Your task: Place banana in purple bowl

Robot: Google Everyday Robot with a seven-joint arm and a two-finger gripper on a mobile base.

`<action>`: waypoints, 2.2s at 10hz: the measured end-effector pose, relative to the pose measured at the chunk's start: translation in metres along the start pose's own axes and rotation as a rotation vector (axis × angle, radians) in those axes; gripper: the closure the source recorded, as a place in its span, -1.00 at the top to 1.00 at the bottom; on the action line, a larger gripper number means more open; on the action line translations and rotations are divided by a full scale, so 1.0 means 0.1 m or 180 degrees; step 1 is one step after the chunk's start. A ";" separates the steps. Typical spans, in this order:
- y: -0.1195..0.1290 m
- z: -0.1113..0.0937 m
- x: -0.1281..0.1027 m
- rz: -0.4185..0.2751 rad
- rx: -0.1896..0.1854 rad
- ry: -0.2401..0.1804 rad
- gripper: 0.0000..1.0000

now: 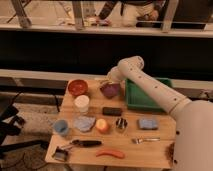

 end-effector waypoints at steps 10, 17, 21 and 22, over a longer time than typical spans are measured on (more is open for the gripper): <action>-0.01 0.10 0.11 -0.0131 -0.0046 0.0183 -0.44; -0.04 0.06 0.17 -0.0013 -0.0059 0.0229 0.60; -0.05 0.02 0.21 0.0050 -0.0024 0.0223 0.60; -0.05 0.01 0.23 0.0071 -0.0016 0.0220 0.60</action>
